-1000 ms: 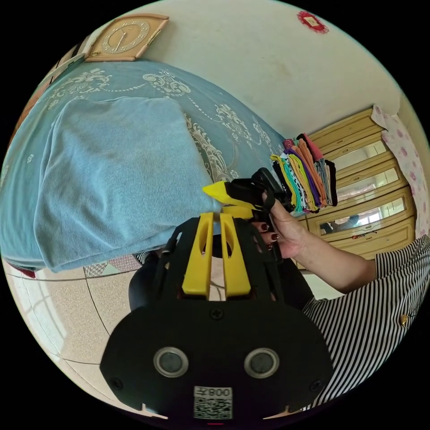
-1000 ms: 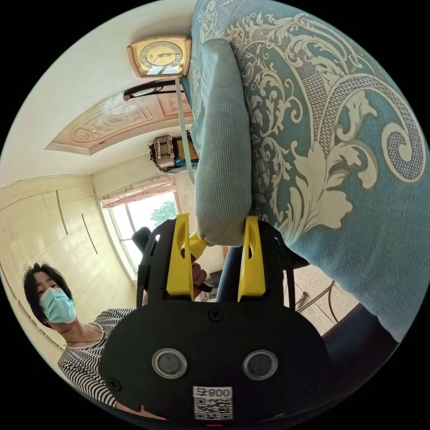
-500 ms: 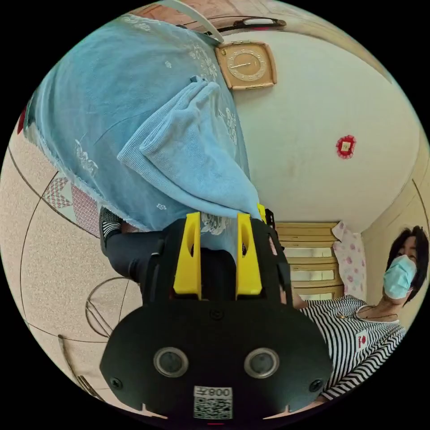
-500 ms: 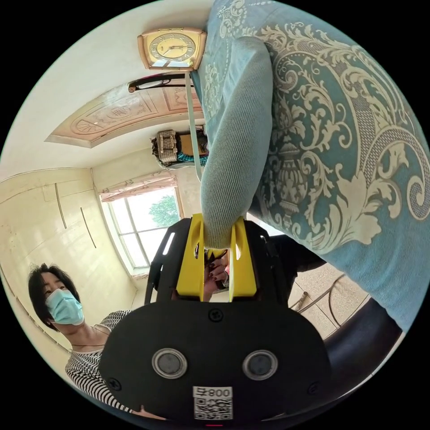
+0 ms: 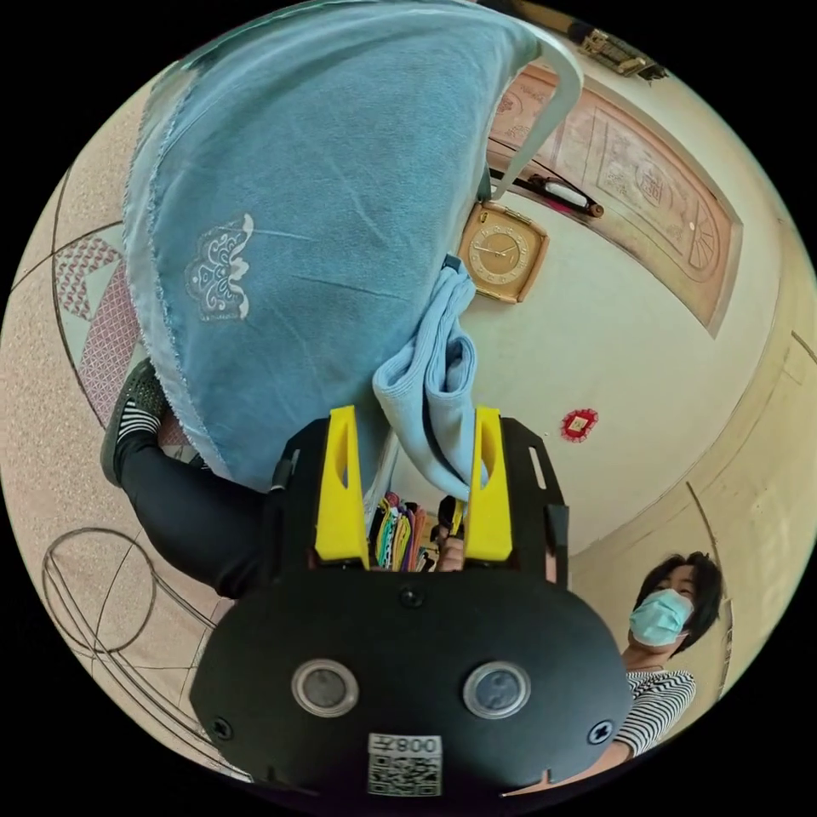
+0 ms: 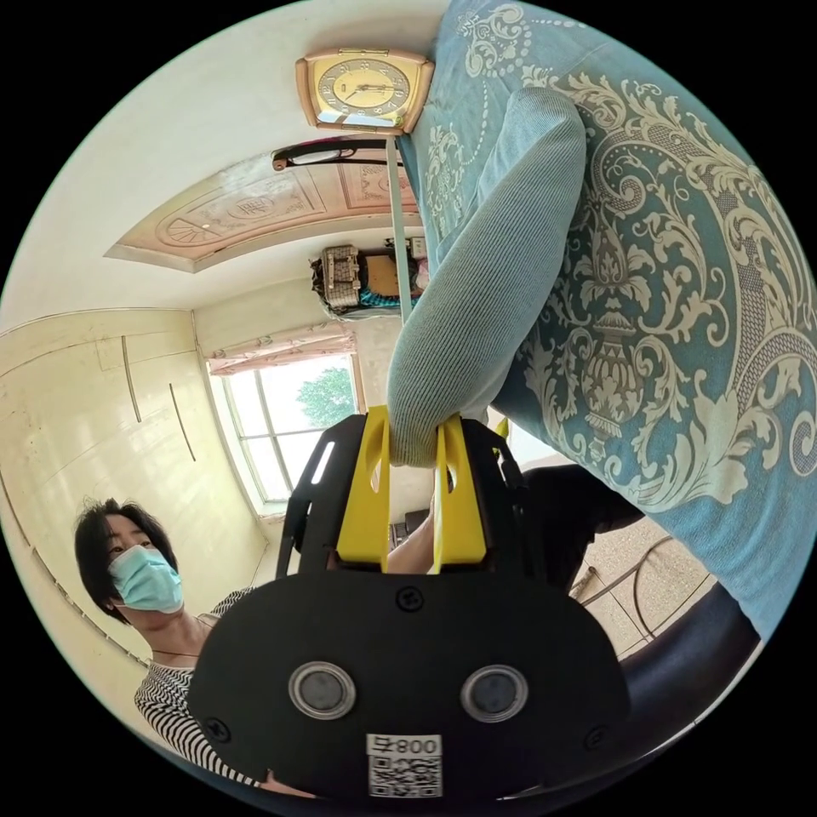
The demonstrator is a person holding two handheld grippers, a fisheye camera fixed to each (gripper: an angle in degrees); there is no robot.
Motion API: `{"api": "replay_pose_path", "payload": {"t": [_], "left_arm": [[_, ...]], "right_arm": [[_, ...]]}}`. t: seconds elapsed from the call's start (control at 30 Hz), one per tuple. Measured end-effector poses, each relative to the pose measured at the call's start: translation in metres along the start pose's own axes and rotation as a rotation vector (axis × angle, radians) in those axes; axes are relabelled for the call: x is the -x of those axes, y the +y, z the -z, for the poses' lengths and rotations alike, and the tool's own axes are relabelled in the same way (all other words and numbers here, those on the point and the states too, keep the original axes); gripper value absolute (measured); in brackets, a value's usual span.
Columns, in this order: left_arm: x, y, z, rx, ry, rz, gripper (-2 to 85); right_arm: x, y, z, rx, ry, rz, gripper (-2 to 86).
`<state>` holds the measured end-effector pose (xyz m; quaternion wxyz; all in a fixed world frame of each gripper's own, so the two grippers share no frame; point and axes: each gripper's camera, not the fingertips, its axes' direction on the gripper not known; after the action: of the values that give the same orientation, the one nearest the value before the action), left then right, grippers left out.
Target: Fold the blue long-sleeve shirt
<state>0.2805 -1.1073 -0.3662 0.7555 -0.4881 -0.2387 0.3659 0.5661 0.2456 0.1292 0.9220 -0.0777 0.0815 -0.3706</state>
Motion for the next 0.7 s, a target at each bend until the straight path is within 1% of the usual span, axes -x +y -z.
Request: {"api": "replay_pose_path", "payload": {"t": [0.07, 0.13, 0.23, 0.33, 0.4, 0.47, 0.7], "left_arm": [[-0.003, -0.002, 0.002, 0.024, -0.040, -0.001, 16.0], [-0.006, 0.001, 0.004, 0.023, -0.043, -0.010, 14.7], [-0.013, 0.007, 0.008, -0.020, 0.026, -0.052, 12.4], [-0.017, 0.008, 0.002, 0.021, -0.021, -0.060, 11.3], [-0.019, 0.010, -0.001, 0.019, -0.006, -0.059, 9.1], [-0.027, 0.020, -0.003, 0.006, -0.049, -0.080, 7.0], [-0.062, 0.065, -0.017, 0.072, -0.070, -0.193, 5.7]], "right_arm": [[-0.009, 0.002, -0.001, -0.001, 0.000, -0.001, 8.2], [-0.017, 0.005, -0.001, -0.004, -0.002, -0.005, 8.2], [-0.032, 0.010, 0.000, -0.009, -0.003, -0.007, 8.1], [-0.047, 0.015, 0.000, -0.013, -0.014, -0.008, 8.1], [-0.057, 0.017, 0.000, -0.012, -0.009, -0.007, 8.1], [-0.070, 0.023, 0.002, -0.014, -0.006, -0.002, 8.0], [-0.106, 0.051, 0.026, -0.041, 0.009, 0.031, 7.7]]}}
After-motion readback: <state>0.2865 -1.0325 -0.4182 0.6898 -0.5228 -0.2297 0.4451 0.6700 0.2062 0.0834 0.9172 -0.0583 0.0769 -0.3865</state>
